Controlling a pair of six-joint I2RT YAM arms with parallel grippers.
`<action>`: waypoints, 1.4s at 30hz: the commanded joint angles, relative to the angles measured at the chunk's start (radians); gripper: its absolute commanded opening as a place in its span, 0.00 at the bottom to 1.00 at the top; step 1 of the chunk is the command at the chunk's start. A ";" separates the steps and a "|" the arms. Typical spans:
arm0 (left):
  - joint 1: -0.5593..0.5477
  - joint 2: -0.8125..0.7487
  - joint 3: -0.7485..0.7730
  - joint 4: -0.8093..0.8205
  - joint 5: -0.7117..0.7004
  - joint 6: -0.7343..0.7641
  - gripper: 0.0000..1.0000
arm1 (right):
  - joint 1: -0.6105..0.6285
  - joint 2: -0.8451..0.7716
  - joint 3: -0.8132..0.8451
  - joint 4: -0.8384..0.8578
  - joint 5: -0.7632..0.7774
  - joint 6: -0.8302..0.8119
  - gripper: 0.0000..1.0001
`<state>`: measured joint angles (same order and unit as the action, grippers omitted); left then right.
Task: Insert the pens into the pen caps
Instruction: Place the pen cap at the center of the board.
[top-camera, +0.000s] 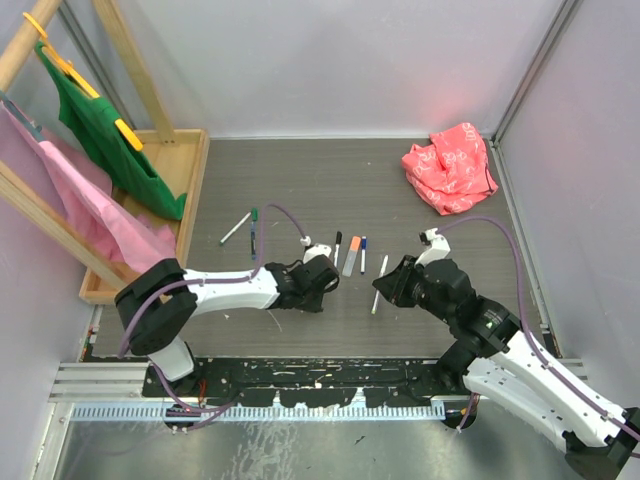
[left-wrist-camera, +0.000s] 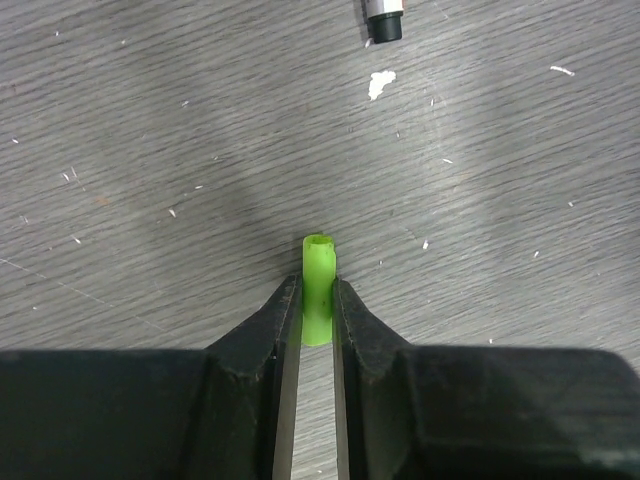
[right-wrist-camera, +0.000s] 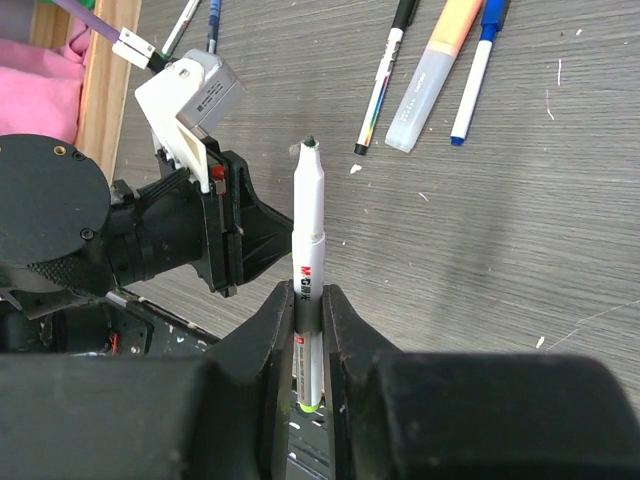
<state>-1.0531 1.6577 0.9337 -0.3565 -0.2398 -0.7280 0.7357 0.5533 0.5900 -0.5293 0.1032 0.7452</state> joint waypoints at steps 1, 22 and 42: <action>-0.011 0.009 0.025 0.033 -0.040 -0.019 0.19 | -0.004 -0.024 -0.006 0.022 -0.003 0.022 0.00; -0.013 -0.308 0.007 0.054 -0.114 0.086 0.41 | -0.004 -0.017 0.043 0.043 0.052 0.020 0.00; -0.012 -0.974 -0.218 0.333 0.049 0.227 0.56 | -0.003 0.337 0.267 0.557 -0.256 -0.053 0.01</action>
<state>-1.0611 0.7105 0.6971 -0.1497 -0.2718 -0.5346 0.7353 0.8570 0.7799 -0.1555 -0.0204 0.6788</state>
